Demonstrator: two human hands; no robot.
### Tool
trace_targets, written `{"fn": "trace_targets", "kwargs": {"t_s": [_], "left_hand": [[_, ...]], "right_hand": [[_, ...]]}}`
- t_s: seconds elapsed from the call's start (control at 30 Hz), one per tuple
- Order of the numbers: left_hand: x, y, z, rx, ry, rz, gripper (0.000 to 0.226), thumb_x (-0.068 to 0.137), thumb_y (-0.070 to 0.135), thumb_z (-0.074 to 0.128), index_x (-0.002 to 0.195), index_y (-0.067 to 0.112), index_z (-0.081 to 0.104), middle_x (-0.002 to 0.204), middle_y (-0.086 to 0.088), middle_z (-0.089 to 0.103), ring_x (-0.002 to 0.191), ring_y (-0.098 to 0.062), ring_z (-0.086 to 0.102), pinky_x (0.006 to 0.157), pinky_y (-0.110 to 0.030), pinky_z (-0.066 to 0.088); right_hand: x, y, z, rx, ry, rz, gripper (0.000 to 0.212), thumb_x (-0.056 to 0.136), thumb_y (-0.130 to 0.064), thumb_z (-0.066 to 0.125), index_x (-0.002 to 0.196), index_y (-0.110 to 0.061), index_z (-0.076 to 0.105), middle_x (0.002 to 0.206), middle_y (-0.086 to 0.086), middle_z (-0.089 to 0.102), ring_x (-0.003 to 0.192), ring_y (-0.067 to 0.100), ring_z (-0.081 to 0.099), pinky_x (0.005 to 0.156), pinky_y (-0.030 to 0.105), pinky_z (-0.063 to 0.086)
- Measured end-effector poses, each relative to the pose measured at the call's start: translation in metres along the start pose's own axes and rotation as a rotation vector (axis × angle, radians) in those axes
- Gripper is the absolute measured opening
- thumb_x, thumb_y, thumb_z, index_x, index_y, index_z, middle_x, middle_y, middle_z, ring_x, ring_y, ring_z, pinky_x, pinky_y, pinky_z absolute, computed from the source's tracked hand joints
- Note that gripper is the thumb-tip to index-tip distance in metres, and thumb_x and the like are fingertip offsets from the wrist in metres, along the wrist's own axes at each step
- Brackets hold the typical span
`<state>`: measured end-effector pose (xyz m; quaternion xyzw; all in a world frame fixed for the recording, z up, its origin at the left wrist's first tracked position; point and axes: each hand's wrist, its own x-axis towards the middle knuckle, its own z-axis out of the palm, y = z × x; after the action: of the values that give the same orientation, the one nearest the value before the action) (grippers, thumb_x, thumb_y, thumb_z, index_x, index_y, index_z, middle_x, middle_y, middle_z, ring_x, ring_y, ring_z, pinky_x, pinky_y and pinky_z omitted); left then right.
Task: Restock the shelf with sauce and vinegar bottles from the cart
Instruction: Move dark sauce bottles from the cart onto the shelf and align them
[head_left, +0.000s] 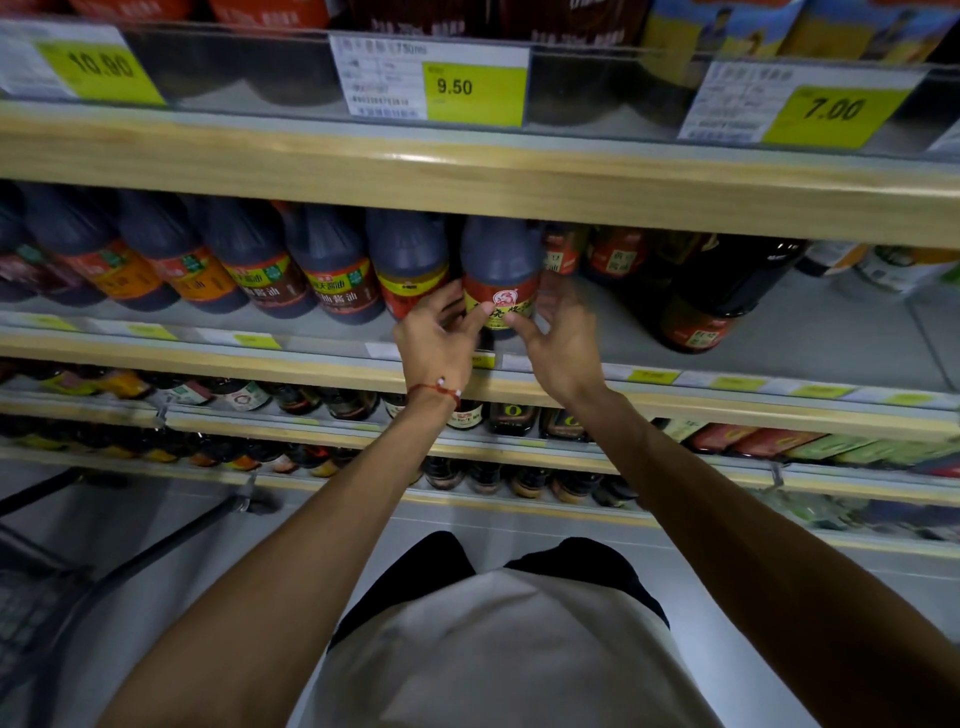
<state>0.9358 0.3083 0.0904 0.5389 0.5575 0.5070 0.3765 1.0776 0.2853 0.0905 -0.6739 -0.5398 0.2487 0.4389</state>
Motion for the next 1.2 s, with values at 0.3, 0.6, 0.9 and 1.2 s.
{"fn": "trace_targets", "kwargs": {"t_s": [0.3, 0.6, 0.9, 1.2], "left_hand": [[0.003, -0.007, -0.007, 0.164, 0.03, 0.174, 0.038, 0.089, 0.032, 0.076, 0.122, 0.014, 0.075, 0.111, 0.0, 0.077, 0.103, -0.004, 0.071, 0.092, -0.024, 0.056], [0.001, 0.001, -0.014, 0.092, -0.076, 0.076, 0.036, 0.089, 0.017, 0.076, 0.123, 0.01, 0.072, 0.114, -0.001, 0.076, 0.106, -0.005, 0.071, 0.098, -0.033, 0.057], [-0.029, 0.028, -0.064, 0.604, -0.247, 0.17, 0.043, 0.093, 0.031, 0.062, 0.133, 0.017, 0.061, 0.126, -0.007, 0.067, 0.114, -0.027, 0.063, 0.093, -0.038, 0.055], [-0.08, 0.036, -0.13, 1.139, -0.279, 0.305, 0.059, 0.091, 0.049, 0.05, 0.139, 0.015, 0.056, 0.134, -0.006, 0.063, 0.117, -0.032, 0.059, 0.09, -0.046, 0.052]], "right_hand": [[0.01, 0.007, 0.017, 0.024, 0.016, -0.012, 0.065, 0.086, -0.041, 0.076, 0.141, -0.014, 0.054, 0.134, 0.007, 0.065, 0.122, 0.023, 0.064, 0.103, 0.049, 0.053], [-0.007, -0.01, 0.007, -0.105, 0.004, -0.027, 0.049, 0.091, -0.026, 0.077, 0.134, -0.011, 0.059, 0.12, 0.007, 0.072, 0.106, 0.024, 0.068, 0.089, 0.036, 0.055], [-0.051, -0.043, -0.018, -0.481, -0.055, -0.142, 0.044, 0.082, -0.039, 0.067, 0.12, -0.017, 0.069, 0.121, 0.003, 0.068, 0.111, 0.027, 0.061, 0.088, 0.041, 0.053], [-0.091, -0.066, -0.014, -0.699, -0.18, -0.473, 0.052, 0.08, -0.047, 0.062, 0.118, -0.012, 0.07, 0.112, 0.006, 0.07, 0.105, 0.03, 0.062, 0.09, 0.043, 0.05]]}}
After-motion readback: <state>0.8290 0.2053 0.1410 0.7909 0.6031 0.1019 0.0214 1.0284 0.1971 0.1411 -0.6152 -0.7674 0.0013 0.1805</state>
